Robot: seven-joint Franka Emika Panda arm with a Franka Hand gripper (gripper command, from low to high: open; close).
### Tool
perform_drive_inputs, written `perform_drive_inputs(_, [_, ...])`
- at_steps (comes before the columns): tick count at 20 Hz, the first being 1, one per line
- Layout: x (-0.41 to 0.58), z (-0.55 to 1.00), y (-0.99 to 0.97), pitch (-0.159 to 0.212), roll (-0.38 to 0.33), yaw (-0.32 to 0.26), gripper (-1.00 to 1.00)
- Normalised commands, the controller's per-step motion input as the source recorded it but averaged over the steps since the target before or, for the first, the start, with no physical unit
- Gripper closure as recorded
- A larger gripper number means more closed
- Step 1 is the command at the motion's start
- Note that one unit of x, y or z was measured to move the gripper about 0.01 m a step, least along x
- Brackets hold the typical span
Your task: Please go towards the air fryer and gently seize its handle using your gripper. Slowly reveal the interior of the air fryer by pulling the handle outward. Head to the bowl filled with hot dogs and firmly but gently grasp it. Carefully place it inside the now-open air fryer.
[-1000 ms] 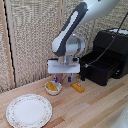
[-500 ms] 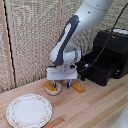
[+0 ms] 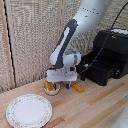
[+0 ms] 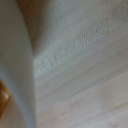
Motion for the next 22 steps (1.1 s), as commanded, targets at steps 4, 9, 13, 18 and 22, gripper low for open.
perform_drive_inputs(4, [0.114, -0.21, -0.07, 0.018, 0.009, 0.086, 1.0])
perform_drive_inputs(9, [0.078, 0.04, -0.07, -0.033, 0.016, -0.001, 1.0])
perform_drive_inputs(13, [0.0, 0.27, -0.06, -0.058, 0.0, -0.043, 1.0])
perform_drive_inputs(18, [-0.001, 0.14, -0.09, -0.02, 0.012, -0.066, 1.0])
perform_drive_inputs(22, [-0.052, 0.01, -0.13, 0.003, 0.012, -0.018, 1.0])
